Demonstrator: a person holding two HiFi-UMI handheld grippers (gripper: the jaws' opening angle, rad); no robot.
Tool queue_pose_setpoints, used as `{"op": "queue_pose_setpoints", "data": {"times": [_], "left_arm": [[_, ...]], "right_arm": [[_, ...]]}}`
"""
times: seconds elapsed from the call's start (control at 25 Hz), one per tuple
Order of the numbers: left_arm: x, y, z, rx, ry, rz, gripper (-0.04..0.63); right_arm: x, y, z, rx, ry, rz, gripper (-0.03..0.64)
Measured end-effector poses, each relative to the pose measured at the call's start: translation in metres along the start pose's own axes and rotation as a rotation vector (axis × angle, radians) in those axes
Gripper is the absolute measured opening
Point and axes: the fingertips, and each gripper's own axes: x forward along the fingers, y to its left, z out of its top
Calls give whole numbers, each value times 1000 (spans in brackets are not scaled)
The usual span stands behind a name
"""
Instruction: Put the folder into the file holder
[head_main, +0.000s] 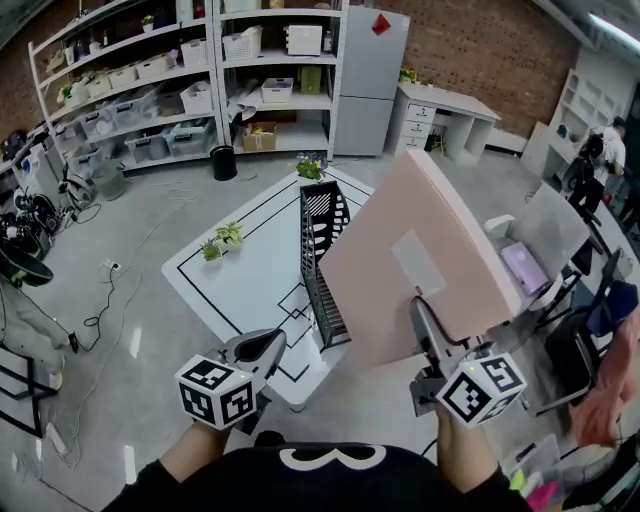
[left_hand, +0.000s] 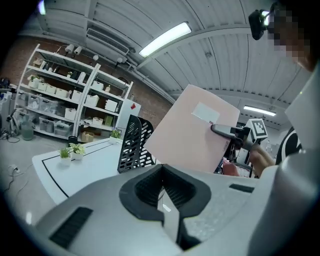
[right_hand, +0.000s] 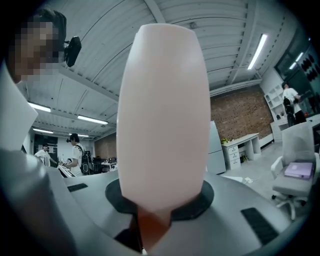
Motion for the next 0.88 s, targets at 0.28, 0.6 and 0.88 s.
{"op": "queue_pose_setpoints", "data": {"times": [0.28,0.6,0.88], "left_arm": [[17,39,27,42,22,-84,6],[27,85,43,60,36,-153,6],[37,108,57,61,23,-197,6]], "right_arm": [[42,3,1,-15,-20,-97,123],[94,17,-5,-52,-17,-159,123],[121,20,-14,-82,-19,-180,123]]}}
